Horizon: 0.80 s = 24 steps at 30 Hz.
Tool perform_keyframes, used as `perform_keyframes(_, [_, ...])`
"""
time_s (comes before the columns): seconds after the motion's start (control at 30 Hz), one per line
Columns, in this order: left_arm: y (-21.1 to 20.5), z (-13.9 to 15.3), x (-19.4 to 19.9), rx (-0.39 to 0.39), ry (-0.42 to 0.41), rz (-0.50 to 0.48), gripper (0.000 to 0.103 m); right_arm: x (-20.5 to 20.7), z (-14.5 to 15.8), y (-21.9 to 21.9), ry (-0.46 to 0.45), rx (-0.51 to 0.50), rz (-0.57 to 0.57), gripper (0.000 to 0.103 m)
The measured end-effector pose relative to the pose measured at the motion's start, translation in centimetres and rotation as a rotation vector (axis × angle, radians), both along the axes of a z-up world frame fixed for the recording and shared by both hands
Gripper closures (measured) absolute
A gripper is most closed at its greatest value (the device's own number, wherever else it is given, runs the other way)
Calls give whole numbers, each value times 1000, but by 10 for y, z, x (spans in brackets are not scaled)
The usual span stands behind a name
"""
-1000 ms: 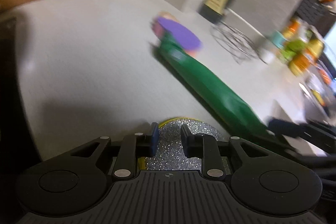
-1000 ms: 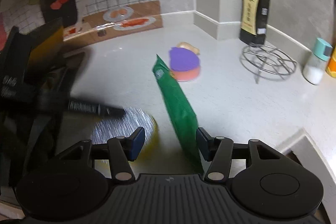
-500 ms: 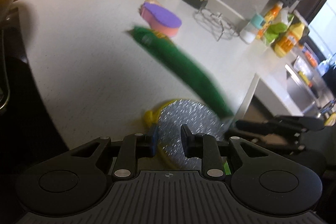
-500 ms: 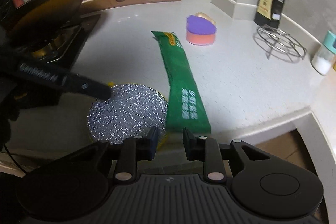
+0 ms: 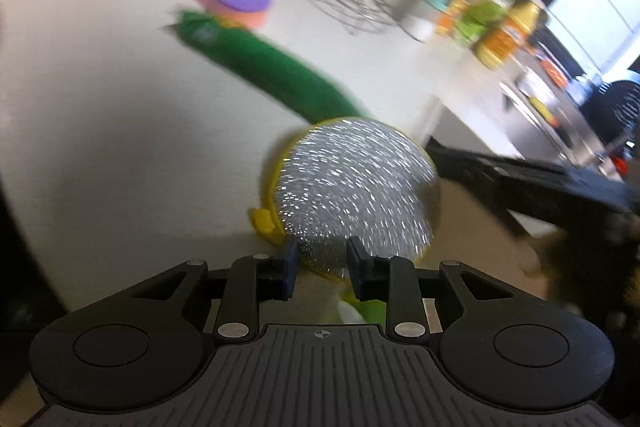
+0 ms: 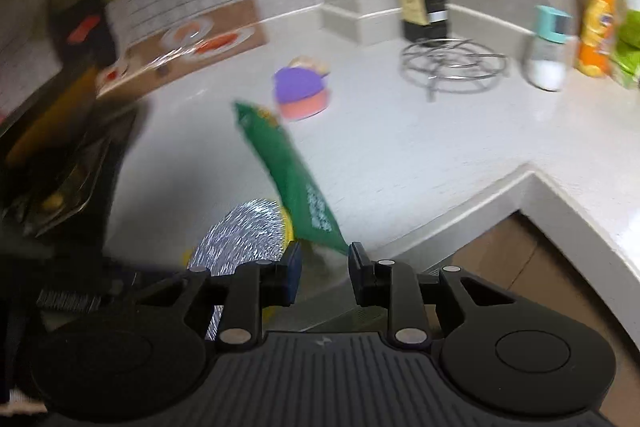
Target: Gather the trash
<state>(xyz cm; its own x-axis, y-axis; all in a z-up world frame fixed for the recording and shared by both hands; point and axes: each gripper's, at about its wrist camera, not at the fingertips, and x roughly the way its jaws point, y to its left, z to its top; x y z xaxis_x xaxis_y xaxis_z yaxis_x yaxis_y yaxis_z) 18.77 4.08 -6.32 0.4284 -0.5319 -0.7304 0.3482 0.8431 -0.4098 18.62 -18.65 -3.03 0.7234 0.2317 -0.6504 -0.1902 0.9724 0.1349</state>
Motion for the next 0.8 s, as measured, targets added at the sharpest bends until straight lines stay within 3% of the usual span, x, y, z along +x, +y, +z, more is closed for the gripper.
perform_keyframes(0.2, [-9,1,1,27,-10,-6,74,2,2,-17,-55,-26,-109,77])
perform_keyframes(0.3, [-9,3,2,16,-14,-11,74,-4,9,-20,-90,21,-70,77])
perform_keyframes(0.4, [-4,8,6,-16,-23,-5,74,1,3,-14,-55,33,-16,76])
perform_keyframes(0.53, [8,15,16,-24,-59,40,74,15,-23,1,30,-33,10,77])
perform_keyframes(0.63, [15,17,27,-11,-68,90,74,16,-27,6,17,-50,18,77])
perform_keyframes(0.8, [15,13,38,31,-63,86,74,16,-28,6,12,-54,32,77])
